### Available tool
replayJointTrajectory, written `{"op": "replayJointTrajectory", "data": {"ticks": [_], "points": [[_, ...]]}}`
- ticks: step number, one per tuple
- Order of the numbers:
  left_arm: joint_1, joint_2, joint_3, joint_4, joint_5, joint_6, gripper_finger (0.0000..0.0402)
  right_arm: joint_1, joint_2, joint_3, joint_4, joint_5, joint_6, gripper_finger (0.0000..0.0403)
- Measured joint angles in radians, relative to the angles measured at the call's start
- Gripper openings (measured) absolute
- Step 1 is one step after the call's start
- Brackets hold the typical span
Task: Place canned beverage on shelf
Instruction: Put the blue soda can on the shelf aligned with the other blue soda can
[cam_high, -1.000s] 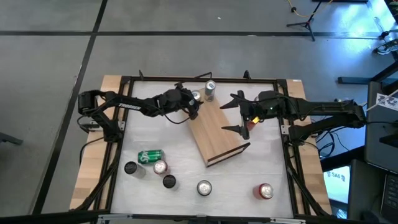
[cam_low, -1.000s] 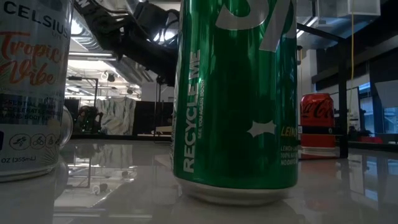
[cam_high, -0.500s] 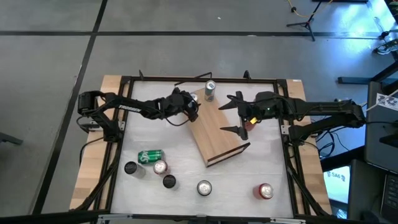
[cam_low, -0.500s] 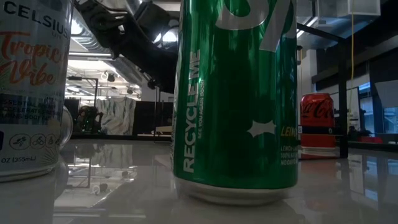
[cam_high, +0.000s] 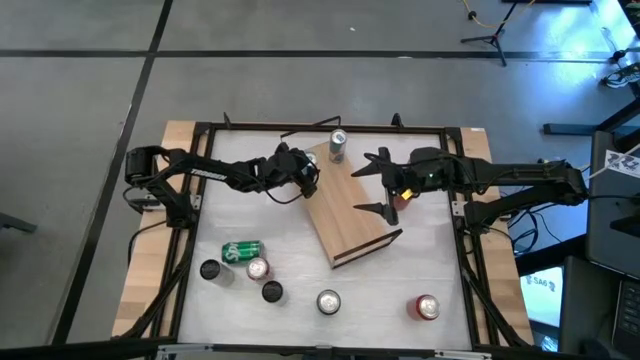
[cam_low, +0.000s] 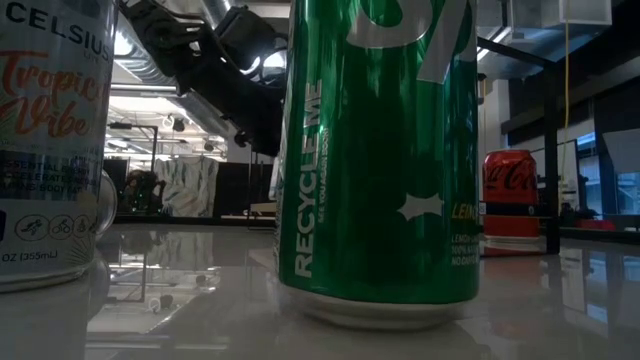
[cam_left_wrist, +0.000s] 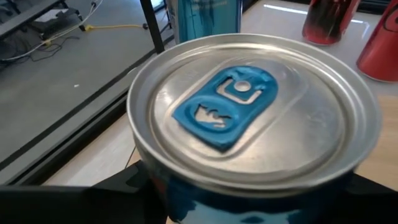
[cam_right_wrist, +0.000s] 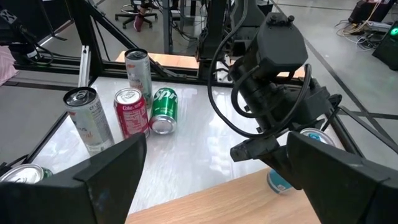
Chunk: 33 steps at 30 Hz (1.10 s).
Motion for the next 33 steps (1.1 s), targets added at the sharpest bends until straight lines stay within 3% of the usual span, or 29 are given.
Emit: {"op": "replayJointTrajectory", "data": {"ticks": [22, 33], "points": [[0.000, 0.000, 0.001, -0.004, 0.035, 0.000, 0.0242, 0.000, 0.000, 0.000, 0.000, 0.000, 0.000, 0.0383], [0.000, 0.000, 0.001, -0.006, 0.035, 0.000, 0.0293, 0.000, -0.001, 0.000, 0.000, 0.000, 0.000, 0.0383]]}}
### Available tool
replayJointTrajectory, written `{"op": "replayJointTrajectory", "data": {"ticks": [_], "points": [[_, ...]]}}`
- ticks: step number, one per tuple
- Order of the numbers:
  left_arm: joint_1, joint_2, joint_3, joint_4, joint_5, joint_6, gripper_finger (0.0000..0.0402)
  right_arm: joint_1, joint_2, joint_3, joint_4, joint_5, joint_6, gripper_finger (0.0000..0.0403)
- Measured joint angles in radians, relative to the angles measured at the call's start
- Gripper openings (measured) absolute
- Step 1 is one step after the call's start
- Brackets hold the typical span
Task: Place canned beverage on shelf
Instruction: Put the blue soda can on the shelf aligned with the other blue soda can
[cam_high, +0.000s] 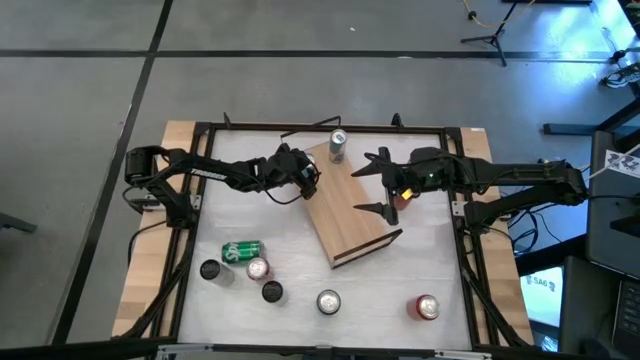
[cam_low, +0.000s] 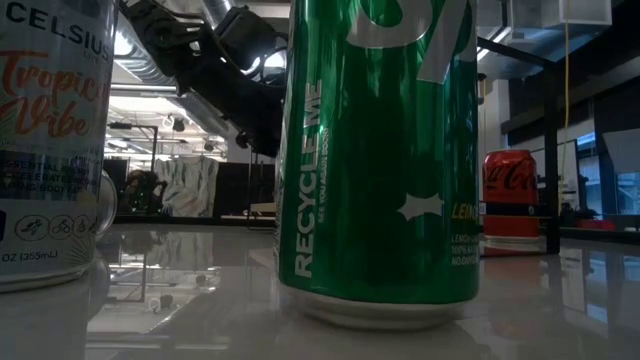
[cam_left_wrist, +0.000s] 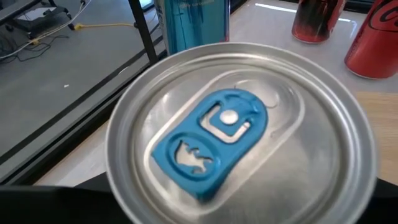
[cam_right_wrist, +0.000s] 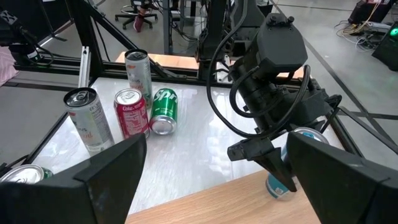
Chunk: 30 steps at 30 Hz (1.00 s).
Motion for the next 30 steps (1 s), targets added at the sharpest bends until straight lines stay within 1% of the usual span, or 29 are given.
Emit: {"op": "replayJointTrajectory", "data": {"ticks": [8, 18, 22, 30], "points": [[0.000, -0.007, 0.000, 0.003, 0.000, 0.006, 0.0314, 0.000, 0.000, 0.000, 0.000, 0.000, 0.000, 0.0383], [0.000, -0.009, 0.000, 0.001, -0.001, 0.007, 0.0312, 0.000, 0.000, 0.000, 0.000, 0.000, 0.000, 0.0383], [0.002, -0.032, 0.000, -0.004, -0.001, 0.007, 0.0312, 0.000, 0.000, 0.000, 0.000, 0.000, 0.000, 0.0383], [0.002, -0.132, 0.000, -0.015, -0.002, 0.008, 0.0312, 0.000, 0.000, 0.000, -0.005, 0.000, 0.000, 0.0383]]}}
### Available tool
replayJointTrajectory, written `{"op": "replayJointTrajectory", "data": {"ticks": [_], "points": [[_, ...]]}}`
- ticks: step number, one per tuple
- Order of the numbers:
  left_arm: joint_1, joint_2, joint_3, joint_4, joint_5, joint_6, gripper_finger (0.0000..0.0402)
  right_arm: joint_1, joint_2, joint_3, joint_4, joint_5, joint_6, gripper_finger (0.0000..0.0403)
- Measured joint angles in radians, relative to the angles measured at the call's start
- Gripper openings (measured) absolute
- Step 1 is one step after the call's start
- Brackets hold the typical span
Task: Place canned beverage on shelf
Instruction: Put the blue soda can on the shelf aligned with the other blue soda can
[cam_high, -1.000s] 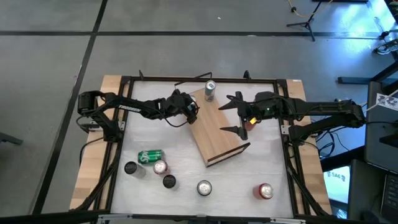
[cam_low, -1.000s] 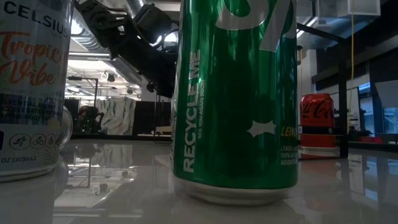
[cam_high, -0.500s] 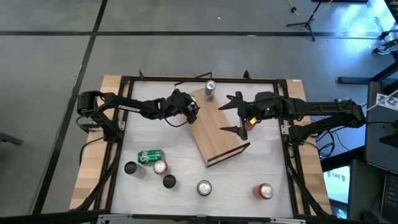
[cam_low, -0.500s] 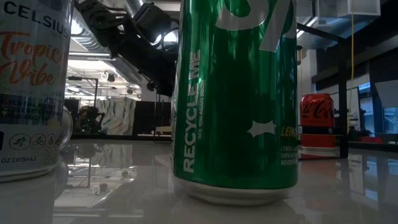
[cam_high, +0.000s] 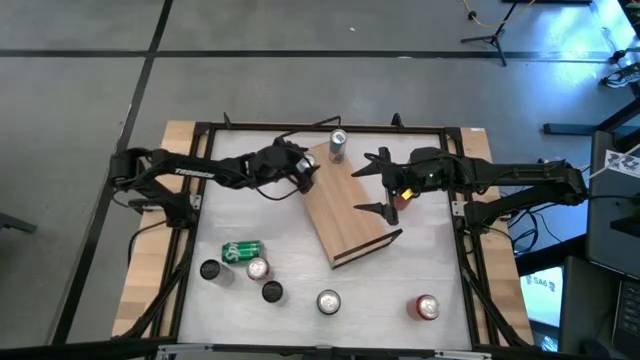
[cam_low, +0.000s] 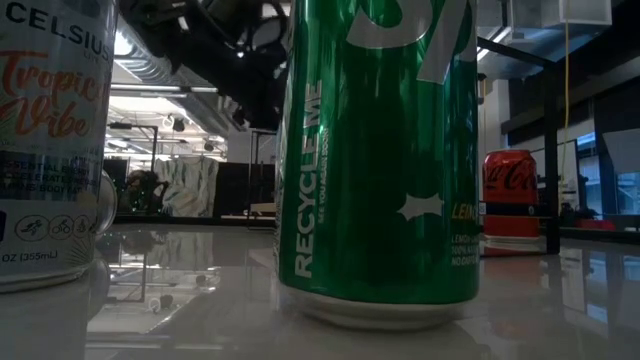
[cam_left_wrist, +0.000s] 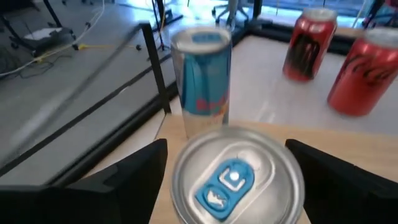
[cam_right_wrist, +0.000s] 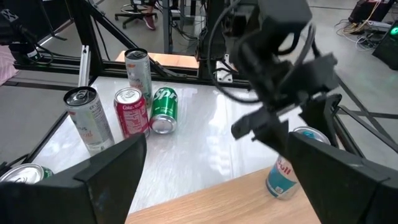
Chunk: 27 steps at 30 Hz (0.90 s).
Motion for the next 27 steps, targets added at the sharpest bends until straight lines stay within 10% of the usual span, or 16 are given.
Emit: {"op": "replayJointTrajectory", "data": {"ticks": [17, 27], "points": [[0.002, -0.233, 0.000, -0.051, 0.000, 0.001, 0.0312, -0.009, 0.004, 0.000, 0.045, 0.184, 0.001, 0.0383], [-0.023, -0.490, 0.000, -0.321, -0.001, 0.045, 0.0311, -0.142, 0.119, 0.002, 0.200, 0.029, 0.000, 0.0383]]}}
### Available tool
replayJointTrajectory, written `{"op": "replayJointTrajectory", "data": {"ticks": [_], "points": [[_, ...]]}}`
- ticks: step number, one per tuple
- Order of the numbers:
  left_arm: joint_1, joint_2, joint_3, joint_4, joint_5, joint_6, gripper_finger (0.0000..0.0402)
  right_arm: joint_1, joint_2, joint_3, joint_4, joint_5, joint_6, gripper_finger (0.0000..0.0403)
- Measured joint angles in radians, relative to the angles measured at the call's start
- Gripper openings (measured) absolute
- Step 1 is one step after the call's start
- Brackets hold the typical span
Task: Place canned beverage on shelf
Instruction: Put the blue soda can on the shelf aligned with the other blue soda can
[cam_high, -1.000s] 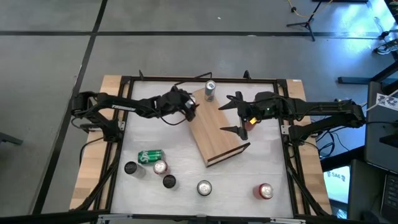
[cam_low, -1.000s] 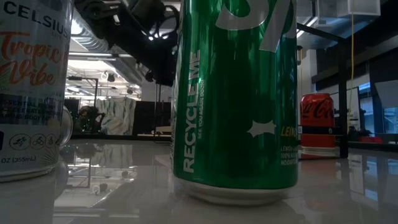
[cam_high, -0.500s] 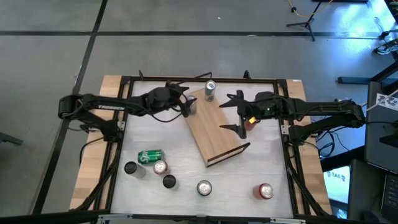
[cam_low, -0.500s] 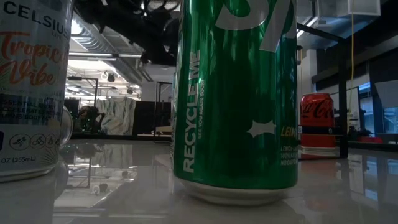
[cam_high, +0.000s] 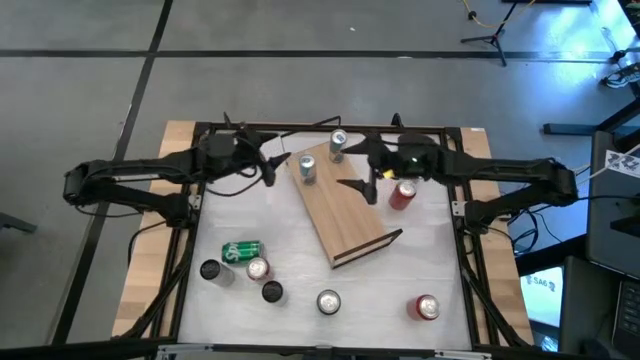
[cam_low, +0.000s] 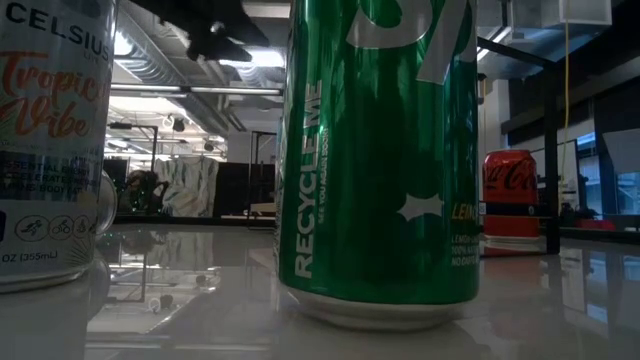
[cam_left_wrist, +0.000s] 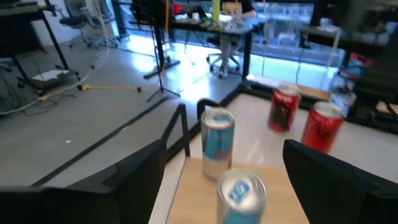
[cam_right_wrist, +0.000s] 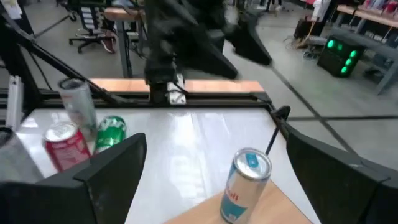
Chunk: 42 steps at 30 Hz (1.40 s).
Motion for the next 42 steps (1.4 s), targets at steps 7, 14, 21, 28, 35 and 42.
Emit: {"op": "replayJointTrajectory", "data": {"ticks": [7, 14, 21, 28, 35, 42], "points": [[-0.052, -0.083, 0.000, -0.151, 0.000, -0.001, 0.0311, -0.080, 0.187, 0.127, -0.012, -0.055, -0.002, 0.0383], [-0.085, -0.085, 0.000, -0.176, 0.002, -0.002, 0.0311, -0.128, 0.362, 0.274, -0.053, -0.074, -0.003, 0.0383], [-0.111, -0.085, 0.000, -0.182, 0.002, -0.022, 0.0311, -0.142, 0.483, 0.372, -0.086, -0.100, -0.003, 0.0383], [-0.125, -0.085, 0.000, -0.190, 0.002, -0.023, 0.0311, -0.140, 0.535, 0.377, -0.109, -0.100, -0.004, 0.0383], [-0.124, -0.085, 0.000, -0.191, 0.001, -0.023, 0.0311, -0.141, 0.559, 0.377, -0.125, -0.081, -0.018, 0.0383], [-0.124, -0.085, 0.000, -0.194, 0.001, -0.026, 0.0311, -0.140, 0.586, 0.377, -0.143, -0.028, -0.030, 0.0383]]}}
